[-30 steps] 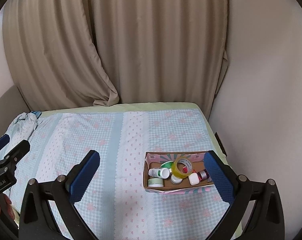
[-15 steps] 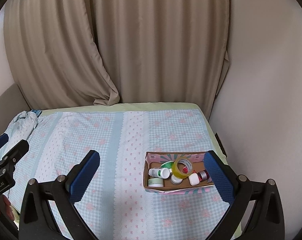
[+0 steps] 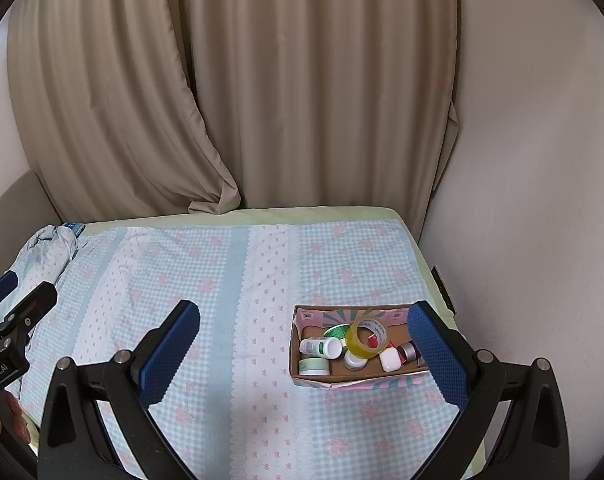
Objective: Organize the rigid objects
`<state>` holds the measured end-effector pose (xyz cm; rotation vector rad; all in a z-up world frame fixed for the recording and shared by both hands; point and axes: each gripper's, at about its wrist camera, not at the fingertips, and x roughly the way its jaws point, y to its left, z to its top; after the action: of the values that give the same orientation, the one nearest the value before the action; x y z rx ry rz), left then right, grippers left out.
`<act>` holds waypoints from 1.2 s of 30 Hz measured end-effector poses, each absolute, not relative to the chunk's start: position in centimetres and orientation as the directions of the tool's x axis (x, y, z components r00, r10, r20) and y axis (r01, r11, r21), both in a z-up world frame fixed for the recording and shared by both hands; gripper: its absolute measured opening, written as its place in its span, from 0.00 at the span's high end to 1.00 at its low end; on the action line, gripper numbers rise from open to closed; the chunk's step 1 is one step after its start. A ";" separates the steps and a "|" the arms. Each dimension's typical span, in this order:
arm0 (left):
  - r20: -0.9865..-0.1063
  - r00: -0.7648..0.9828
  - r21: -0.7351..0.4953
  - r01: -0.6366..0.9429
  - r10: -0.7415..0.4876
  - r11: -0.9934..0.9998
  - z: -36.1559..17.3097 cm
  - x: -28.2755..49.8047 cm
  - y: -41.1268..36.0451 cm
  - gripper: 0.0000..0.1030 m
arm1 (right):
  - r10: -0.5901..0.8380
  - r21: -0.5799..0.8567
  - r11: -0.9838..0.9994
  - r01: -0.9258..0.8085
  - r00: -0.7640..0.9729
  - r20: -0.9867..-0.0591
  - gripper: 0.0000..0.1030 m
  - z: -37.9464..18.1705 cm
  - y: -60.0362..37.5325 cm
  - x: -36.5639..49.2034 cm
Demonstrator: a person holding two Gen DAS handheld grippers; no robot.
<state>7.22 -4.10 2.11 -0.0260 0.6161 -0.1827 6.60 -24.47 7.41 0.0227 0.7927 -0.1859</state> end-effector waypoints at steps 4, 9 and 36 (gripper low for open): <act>-0.573 0.800 -0.085 0.161 -0.180 0.983 2.0 7.3 -4.0 0.00 | -0.159 -0.049 0.983 0.176 0.691 -0.705 0.00 7.4 -24.4 6.5; -0.564 0.805 -0.096 0.157 -0.184 0.983 2.1 7.3 -3.7 0.00 | -0.161 -0.052 0.983 0.175 0.695 -0.701 0.00 7.5 -24.2 6.7; -0.521 0.846 -0.060 0.100 -0.116 0.993 2.2 7.8 -2.9 0.00 | -0.166 -0.062 0.983 0.172 0.694 -0.701 0.00 7.3 -22.9 7.9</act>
<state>7.83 -2.94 2.17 -0.0312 0.5513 -0.1140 7.89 -22.93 7.29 0.0083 0.7817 -0.1888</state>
